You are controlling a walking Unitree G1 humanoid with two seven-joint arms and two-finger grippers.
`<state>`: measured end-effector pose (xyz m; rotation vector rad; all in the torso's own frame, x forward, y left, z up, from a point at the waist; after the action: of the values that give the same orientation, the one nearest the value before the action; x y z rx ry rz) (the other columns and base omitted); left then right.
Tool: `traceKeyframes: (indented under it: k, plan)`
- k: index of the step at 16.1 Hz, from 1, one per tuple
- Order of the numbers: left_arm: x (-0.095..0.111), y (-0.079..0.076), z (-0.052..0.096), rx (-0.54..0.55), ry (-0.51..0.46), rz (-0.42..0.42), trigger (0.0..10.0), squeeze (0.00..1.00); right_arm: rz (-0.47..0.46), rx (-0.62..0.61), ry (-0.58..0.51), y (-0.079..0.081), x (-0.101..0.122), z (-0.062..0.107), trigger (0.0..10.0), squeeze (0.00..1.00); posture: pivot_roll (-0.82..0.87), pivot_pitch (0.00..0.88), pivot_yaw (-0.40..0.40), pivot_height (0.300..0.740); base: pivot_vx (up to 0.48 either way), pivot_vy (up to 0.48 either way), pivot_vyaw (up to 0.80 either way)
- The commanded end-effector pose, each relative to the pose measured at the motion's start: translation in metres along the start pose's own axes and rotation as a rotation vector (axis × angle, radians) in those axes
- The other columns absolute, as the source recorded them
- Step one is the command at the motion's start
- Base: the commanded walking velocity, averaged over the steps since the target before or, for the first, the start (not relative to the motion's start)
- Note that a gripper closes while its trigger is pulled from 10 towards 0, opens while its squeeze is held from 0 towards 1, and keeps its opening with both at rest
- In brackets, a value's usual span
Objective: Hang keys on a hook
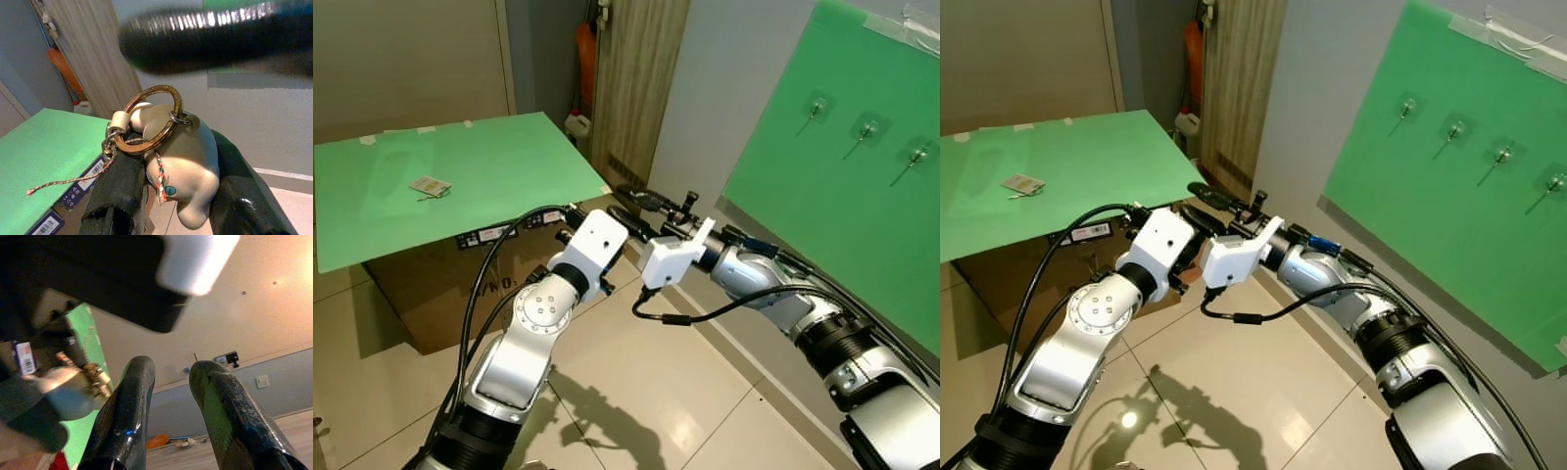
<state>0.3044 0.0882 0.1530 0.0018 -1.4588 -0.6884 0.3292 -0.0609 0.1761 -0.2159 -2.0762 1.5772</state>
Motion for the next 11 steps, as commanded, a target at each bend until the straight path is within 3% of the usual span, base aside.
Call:
traceKeyframes:
  k: [1, 11]
  plan:
    - [0.0061, -0.0019, -0.0011, -0.002, -0.027, -0.010, 0.0, 0.00, 0.008, 0.037, 0.017, 0.0050, -0.0035, 0.0058, 10.0, 0.00, -0.01, 0.044, -0.115, 0.740, 0.000, 0.000, 0.00]
    - [0.0086, -0.0029, -0.0015, -0.009, -0.037, -0.013, 0.0, 0.00, 0.049, 0.072, 0.029, 0.0120, -0.0057, 0.0004, 10.0, 0.00, -0.01, 0.048, -0.112, 0.740, 0.000, 0.000, 0.00]
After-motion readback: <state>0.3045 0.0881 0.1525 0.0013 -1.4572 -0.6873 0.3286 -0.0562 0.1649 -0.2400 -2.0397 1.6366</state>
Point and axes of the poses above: a point about 5 cm out from each wrist's last joint towards the gripper, its own z axis pointing back from the gripper into the wrist, its own x axis along the axis of the wrist's last joint, y = z × x, the point moved 1 cm from there along -z, pointing out of the wrist towards the gripper
